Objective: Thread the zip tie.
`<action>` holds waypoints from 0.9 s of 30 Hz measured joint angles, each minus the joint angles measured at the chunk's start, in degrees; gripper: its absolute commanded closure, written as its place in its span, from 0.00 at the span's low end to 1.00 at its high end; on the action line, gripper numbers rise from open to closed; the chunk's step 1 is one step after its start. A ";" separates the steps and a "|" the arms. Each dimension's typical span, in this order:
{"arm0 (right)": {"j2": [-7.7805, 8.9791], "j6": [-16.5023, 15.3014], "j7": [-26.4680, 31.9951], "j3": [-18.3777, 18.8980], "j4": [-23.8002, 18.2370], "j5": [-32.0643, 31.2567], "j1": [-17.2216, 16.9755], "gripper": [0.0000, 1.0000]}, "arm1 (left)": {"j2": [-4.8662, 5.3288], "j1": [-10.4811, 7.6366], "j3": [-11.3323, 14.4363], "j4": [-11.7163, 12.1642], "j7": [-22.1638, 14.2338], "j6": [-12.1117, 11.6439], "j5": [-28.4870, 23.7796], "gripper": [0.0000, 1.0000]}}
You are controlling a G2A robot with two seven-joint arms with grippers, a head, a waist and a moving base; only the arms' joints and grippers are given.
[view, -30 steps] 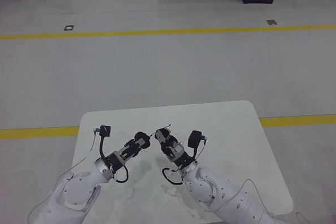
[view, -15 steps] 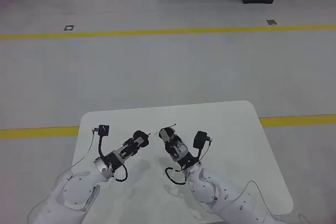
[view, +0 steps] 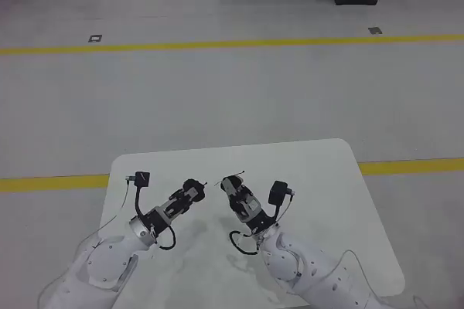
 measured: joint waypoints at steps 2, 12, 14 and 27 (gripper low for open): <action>0.15 0.00 -1.12 0.22 -0.38 -1.35 -0.42 1.00 | 0.03 -0.12 -0.31 -0.17 0.03 -0.08 -0.26 1.00; 1.69 0.00 -8.49 -0.66 -0.98 -5.13 -0.73 1.00 | 0.25 -3.14 2.66 -0.55 2.27 -0.05 7.11 1.00; 1.83 0.00 -9.26 -0.54 -0.78 -5.56 -0.69 1.00 | 0.37 -3.59 3.16 0.27 2.46 -0.05 8.40 1.00; 1.90 0.00 -9.84 0.83 -1.28 -9.41 -1.67 1.00 | 0.13 -2.75 3.07 1.14 4.22 -0.05 2.38 1.00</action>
